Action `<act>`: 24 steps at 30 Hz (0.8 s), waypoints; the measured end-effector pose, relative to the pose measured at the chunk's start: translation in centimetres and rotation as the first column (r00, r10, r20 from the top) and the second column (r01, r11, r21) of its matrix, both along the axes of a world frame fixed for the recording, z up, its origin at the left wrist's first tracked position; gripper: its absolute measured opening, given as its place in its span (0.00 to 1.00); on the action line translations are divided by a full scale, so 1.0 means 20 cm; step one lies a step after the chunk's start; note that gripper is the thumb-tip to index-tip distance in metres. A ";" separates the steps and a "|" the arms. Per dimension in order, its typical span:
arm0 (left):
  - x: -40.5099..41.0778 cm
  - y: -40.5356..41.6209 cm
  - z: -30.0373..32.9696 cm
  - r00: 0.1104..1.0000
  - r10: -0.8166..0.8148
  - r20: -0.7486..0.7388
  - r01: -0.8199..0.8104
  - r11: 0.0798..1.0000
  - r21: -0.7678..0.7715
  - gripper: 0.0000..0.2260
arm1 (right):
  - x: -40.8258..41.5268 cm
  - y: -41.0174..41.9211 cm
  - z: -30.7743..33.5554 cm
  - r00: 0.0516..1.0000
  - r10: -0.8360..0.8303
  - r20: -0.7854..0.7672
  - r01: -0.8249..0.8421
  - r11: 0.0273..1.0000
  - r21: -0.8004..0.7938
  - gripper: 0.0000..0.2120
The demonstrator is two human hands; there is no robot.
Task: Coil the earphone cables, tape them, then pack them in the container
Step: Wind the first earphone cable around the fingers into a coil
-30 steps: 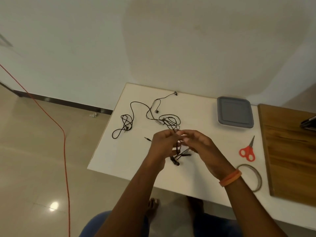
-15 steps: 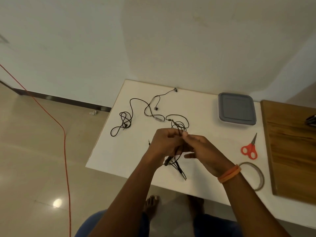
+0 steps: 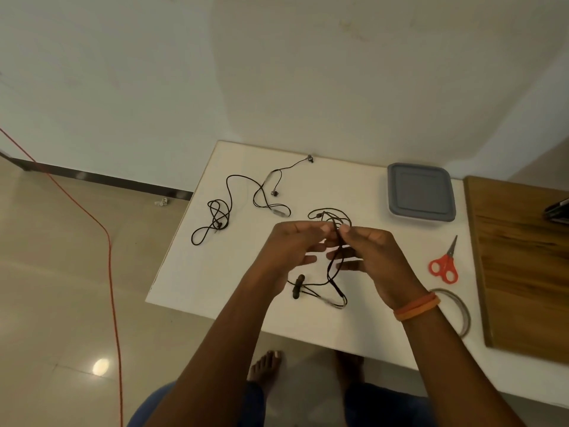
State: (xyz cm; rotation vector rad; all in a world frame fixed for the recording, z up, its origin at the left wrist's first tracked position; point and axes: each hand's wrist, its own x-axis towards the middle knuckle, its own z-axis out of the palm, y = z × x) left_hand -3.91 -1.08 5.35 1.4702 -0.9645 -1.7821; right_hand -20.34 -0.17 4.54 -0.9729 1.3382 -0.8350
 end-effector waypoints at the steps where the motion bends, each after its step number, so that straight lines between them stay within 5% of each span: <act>1: 0.00 -0.01 0.00 1.000 0.019 0.014 -0.019 1.000 0.012 0.11 | 0.00 0.00 0.00 0.999 0.032 -0.031 -0.033 0.999 -0.029 0.13; 7: 0.01 -0.01 -0.02 0.987 0.157 -0.025 -0.156 0.987 0.034 0.09 | 0.02 0.01 -0.01 0.961 0.227 -0.159 -0.236 0.971 -0.041 0.11; 13: 0.05 -0.06 0.02 0.881 0.458 -0.119 -0.440 0.885 0.150 0.06 | -0.06 -0.03 -0.03 0.973 -0.211 -0.098 0.216 0.975 0.043 0.14; 16: 0.07 -0.07 0.02 0.853 0.518 -0.061 -0.513 0.854 0.084 0.04 | -0.13 -0.04 -0.06 0.916 -0.336 -0.220 0.347 0.938 0.015 0.13; 21: 0.02 -0.10 0.06 0.911 0.413 0.017 -0.411 0.910 -0.061 0.06 | -0.11 0.03 -0.10 0.860 -0.322 -0.396 0.338 0.941 -0.033 0.07; 24: -0.05 -0.07 0.08 0.965 0.257 0.053 -0.249 0.961 -0.123 0.07 | -0.07 0.06 -0.05 0.802 -0.341 -0.491 0.331 0.937 -0.111 0.22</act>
